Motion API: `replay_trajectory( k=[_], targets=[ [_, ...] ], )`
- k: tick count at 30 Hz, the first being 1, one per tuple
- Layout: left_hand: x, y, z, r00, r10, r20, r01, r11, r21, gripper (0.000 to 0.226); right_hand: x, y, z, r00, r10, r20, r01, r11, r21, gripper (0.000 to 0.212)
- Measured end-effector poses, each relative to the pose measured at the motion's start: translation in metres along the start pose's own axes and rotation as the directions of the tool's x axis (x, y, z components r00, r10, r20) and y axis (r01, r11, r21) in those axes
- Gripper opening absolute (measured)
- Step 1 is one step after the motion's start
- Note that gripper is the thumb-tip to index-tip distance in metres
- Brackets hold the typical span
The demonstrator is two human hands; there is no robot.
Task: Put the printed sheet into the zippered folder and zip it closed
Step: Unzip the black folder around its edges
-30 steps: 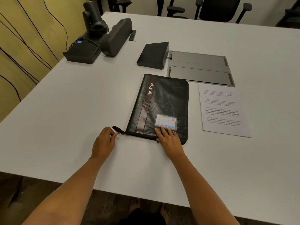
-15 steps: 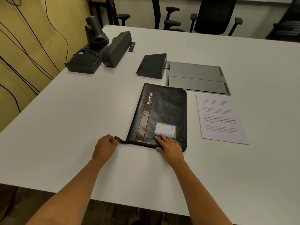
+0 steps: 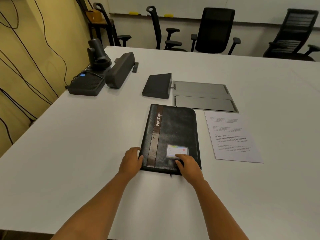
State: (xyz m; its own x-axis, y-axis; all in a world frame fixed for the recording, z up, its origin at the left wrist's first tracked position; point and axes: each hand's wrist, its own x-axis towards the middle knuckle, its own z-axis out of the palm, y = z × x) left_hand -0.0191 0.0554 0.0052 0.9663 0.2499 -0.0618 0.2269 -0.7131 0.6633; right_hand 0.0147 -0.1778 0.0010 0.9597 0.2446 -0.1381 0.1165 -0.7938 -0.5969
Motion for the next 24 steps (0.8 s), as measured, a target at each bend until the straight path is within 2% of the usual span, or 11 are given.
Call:
replay_trajectory(
  k=[4, 8, 12, 15, 18, 24],
  targets=[
    [0.002, -0.001, 0.006, 0.996, 0.035, 0.08, -0.04, 0.998, 0.051, 0.043, 0.007, 0.002, -0.002, 0.995, 0.09, -0.039, -0.088, 0.994, 0.057, 0.043],
    [0.0, -0.007, 0.013, 0.99, 0.049, 0.129, -0.06, 0.995, 0.083, 0.049, 0.015, 0.008, -0.004, 0.98, 0.161, -0.113, -0.165, 0.986, -0.031, 0.049],
    [0.006, -0.006, 0.021, 0.992, 0.044, 0.115, -0.052, 0.997, 0.063, 0.05, 0.023, 0.015, -0.009, 0.93, 0.325, -0.173, -0.342, 0.936, -0.082, 0.064],
    [0.015, 0.0, 0.027, 0.995, 0.036, 0.094, -0.043, 0.997, 0.071, 0.052, 0.032, 0.022, -0.015, 0.89, 0.412, -0.193, -0.415, 0.909, 0.027, 0.063],
    [0.026, 0.005, 0.031, 0.994, 0.036, 0.104, -0.048, 0.992, 0.118, 0.054, 0.042, 0.027, -0.018, 0.872, 0.461, -0.165, -0.434, 0.883, 0.175, 0.055],
    [0.04, 0.018, 0.043, 0.997, 0.041, 0.066, -0.054, 0.974, 0.219, 0.053, 0.059, 0.035, -0.023, 0.812, 0.563, -0.152, -0.48, 0.794, 0.374, 0.052]
  ],
)
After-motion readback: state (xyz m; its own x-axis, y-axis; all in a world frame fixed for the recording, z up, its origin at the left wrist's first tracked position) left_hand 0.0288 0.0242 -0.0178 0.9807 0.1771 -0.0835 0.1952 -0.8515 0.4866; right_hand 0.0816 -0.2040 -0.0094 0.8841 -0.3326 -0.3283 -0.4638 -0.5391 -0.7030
